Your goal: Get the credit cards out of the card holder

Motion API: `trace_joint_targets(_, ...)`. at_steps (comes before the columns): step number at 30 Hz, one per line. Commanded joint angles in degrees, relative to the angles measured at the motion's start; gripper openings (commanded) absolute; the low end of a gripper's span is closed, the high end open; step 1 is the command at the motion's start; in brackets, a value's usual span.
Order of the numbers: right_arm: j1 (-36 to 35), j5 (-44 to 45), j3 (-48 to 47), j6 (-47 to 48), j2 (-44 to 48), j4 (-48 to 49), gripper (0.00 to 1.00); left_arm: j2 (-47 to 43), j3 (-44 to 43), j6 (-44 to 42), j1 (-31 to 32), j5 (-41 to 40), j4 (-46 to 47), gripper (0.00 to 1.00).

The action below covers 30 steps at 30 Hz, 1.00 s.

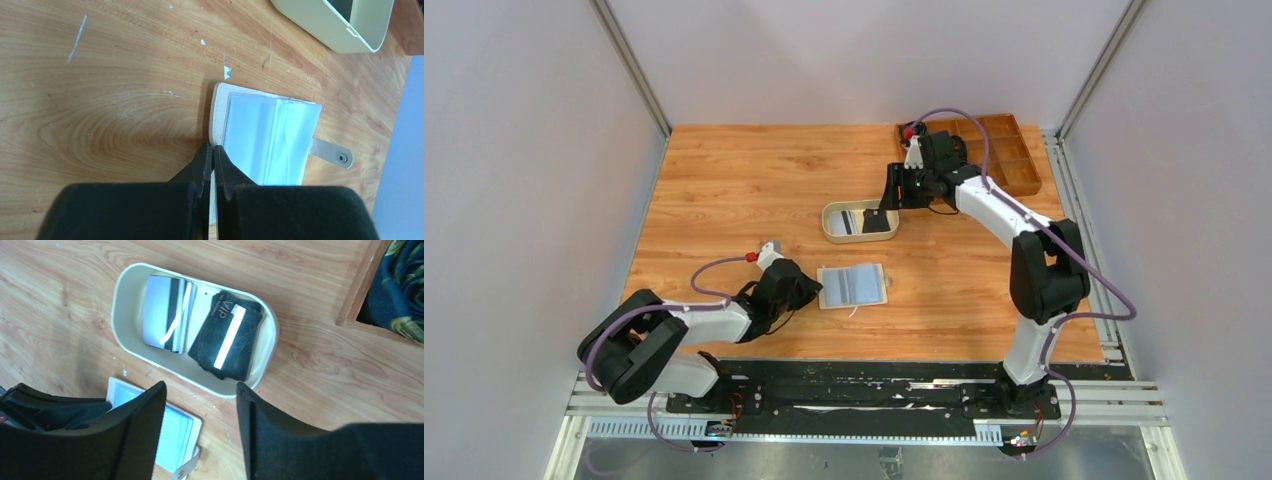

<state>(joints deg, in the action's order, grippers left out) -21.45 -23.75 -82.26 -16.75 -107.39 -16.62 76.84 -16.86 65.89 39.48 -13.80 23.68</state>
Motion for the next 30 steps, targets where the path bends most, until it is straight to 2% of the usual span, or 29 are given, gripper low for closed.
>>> trace_joint_targets(1,-5.1,7.9,-1.2,6.1,7.0,-4.7,0.60,-0.4,-2.2,-1.8,-0.5,0.0,-1.9,0.00)
trace_joint_targets(9,-18.0,15.6,8.7,2.5,13.7,-2.0,0.72,-3.3,-6.8,-1.1,-0.9,4.9,-3.0,0.00)
trace_joint_targets(13,-18.3,16.2,13.7,0.1,16.1,0.7,0.73,-5.3,-13.1,-2.4,-0.9,5.5,-11.7,0.00)
trace_joint_targets(19,-18.3,18.4,15.4,1.4,18.7,-0.1,0.73,-5.4,-21.8,-5.7,-0.9,5.0,-22.9,0.00)
trace_joint_targets(26,-18.2,22.0,18.7,0.3,21.1,0.5,0.75,-4.4,-22.8,-6.9,-0.9,4.2,-27.8,0.00)
trace_joint_targets(30,-18.1,25.7,20.7,-0.2,23.5,1.4,0.83,-4.5,-23.8,-8.0,-0.8,3.5,-30.0,0.00)
